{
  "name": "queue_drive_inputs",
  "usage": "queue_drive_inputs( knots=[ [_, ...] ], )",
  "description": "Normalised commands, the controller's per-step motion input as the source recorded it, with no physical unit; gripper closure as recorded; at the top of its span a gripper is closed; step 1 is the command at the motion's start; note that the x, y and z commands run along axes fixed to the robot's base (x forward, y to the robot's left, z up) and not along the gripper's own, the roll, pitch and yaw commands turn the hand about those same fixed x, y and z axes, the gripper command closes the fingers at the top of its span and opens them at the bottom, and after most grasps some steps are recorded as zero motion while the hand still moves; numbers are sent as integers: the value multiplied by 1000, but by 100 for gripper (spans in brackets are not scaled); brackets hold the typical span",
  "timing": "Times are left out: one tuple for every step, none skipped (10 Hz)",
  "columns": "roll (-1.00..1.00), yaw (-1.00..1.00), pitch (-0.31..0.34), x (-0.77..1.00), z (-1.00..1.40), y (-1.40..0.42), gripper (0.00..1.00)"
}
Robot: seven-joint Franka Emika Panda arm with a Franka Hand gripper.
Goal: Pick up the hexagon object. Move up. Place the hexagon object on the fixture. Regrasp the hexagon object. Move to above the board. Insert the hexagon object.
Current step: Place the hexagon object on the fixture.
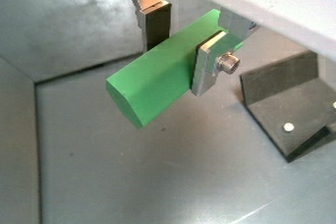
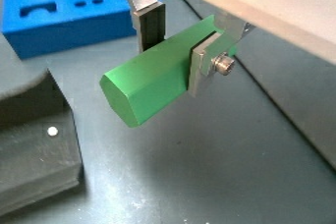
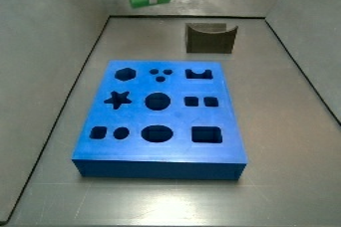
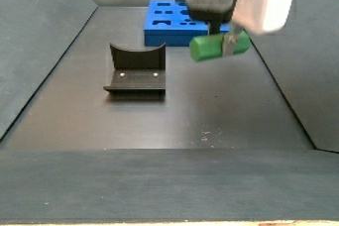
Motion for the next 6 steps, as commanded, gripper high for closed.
queue_drive_inputs(
  knots=[
    [43,-10,53,-19,958,14,100],
    [49,-6,63,-13,755,15,100],
    [52,-3,74,-7,601,15,100],
    [56,0,84,1,449,17,100],
    [61,3,99,11,246,19,100],
    [-11,1000,78,1000,-320,-214,100]
  ],
)
